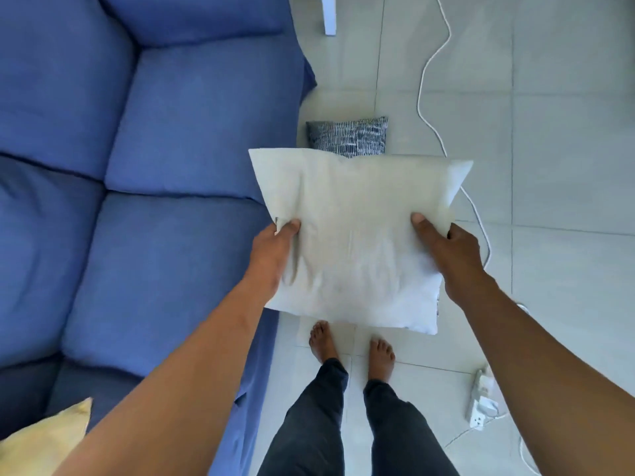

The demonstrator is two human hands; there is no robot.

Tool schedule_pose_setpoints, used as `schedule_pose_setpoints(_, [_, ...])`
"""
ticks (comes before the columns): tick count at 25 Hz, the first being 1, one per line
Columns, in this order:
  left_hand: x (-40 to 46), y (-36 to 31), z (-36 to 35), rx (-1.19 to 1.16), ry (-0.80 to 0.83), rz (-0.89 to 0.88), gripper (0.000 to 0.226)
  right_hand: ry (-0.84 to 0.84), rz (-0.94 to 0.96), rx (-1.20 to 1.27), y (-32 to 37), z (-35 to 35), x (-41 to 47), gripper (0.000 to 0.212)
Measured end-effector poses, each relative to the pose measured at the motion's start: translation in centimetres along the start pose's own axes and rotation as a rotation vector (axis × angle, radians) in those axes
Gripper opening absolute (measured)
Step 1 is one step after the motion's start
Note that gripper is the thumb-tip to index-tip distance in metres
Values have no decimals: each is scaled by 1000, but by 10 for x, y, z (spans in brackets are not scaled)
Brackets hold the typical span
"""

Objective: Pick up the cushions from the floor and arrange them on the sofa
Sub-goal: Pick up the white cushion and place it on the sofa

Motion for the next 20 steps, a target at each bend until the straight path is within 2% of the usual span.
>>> schedule_pose_setpoints(5, [-90, -27, 61, -168, -117, -51, 34, 133, 76, -1, 68, -23, -68, 40])
schedule_pose_setpoints(10, [-124, -35, 126, -342, -239, -89, 18, 301, 177, -76, 119, -85, -100, 50])
schedule_pose_setpoints(16, [-120, -9, 246, -565, -454, -80, 13, 542, 244, -227, 158, -233, -124, 56])
schedule_pose_setpoints(20, [-104, 14, 319, -661, -550, -61, 15, 672, 261, -342, 165, -341, -139, 44])
Point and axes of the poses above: each hand's wrist, its own x-axis towards the middle knuckle, its own z-axis out of the back of the hand, y = z × x, the point moved 7 cm from there along x, towards the middle knuckle, and after that the axes turned 3 degrees about x, right-handed, at the moved point
